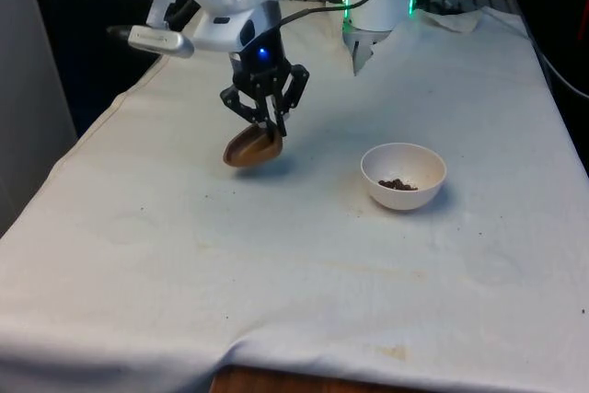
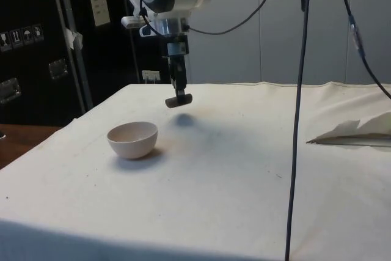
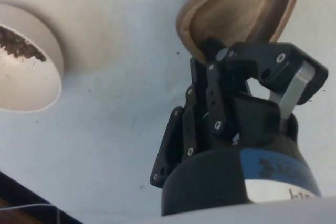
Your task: Pour the coffee beans from the cup into the bowl.
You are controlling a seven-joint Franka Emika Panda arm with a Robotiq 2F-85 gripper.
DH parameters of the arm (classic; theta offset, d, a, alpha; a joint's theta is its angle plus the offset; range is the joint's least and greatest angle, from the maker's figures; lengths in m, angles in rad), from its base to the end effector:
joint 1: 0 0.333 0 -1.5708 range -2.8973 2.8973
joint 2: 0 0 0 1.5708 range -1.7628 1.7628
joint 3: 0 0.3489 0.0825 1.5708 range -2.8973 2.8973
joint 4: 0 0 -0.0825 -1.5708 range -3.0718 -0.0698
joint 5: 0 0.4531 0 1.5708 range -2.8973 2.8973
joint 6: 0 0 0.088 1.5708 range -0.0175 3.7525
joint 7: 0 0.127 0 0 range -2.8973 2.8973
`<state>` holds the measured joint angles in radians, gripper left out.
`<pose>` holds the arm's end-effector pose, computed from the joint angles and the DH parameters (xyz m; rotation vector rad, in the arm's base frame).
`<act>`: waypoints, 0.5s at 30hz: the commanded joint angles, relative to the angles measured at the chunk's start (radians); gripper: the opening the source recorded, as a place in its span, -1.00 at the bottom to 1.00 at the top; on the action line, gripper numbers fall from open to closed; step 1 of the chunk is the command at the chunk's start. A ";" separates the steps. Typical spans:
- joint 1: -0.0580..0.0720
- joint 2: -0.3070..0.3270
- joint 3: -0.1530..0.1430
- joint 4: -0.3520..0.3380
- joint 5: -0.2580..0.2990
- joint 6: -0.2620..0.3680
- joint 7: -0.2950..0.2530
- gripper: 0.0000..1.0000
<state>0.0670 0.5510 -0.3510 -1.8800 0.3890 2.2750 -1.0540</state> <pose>0.6631 -0.1723 0.1789 -2.8929 -0.7976 0.0312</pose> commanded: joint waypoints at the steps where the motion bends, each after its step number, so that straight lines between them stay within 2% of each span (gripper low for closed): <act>1: 0.000 0.000 -0.003 -0.006 -0.005 0.018 -0.008 -0.93; 3: -0.003 0.001 -0.005 -0.008 -0.004 0.023 -0.021 -0.93; 4: -0.003 0.000 -0.002 -0.003 0.000 0.006 -0.013 -0.93; 6: -0.008 0.003 -0.008 -0.011 -0.003 0.032 -0.042 -0.93; 12: -0.018 0.007 -0.019 -0.016 -0.003 0.049 -0.085 -0.93; 13: -0.017 0.008 -0.017 -0.010 0.000 0.032 -0.079 -0.93; 15: -0.018 0.008 -0.023 -0.017 -0.005 0.055 -0.096 -0.93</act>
<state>0.0480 0.5610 -0.3720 -1.8910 0.3890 2.3120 -1.1460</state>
